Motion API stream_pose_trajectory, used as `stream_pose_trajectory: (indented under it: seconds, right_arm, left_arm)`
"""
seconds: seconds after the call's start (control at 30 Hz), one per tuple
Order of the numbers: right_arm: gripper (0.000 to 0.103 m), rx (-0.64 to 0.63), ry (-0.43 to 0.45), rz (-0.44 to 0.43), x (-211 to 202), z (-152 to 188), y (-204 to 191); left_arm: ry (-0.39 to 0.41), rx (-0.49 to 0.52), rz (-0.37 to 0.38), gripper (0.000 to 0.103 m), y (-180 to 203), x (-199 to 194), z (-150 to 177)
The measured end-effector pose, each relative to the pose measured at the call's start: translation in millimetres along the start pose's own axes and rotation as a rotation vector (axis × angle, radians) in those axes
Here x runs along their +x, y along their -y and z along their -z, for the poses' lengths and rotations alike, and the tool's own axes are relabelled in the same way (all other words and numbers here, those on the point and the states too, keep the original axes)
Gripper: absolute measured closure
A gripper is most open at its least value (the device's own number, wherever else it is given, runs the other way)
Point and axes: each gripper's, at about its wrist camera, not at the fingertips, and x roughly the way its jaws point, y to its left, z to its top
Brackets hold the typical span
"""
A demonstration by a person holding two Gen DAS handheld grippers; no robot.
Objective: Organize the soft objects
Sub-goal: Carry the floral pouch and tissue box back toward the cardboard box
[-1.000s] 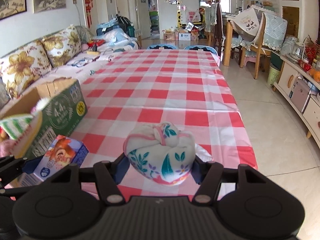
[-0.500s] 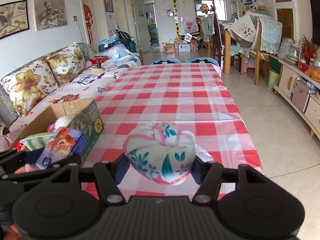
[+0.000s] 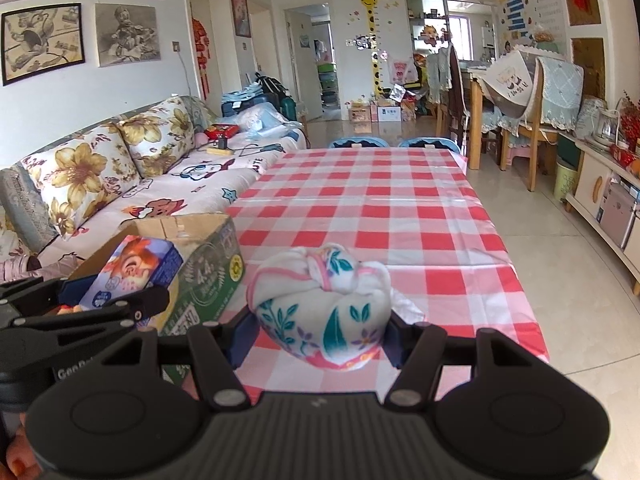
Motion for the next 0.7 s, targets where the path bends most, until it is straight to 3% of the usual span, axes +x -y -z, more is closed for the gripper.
stream_pose_trajectory:
  seconds: [0.7]
  right_arm:
    - [0.041,-0.143,0.001,-0.061,16,-12,-57]
  left_arm:
    - [0.032,-0.075,-0.095,0.039,-41,-2,-18]
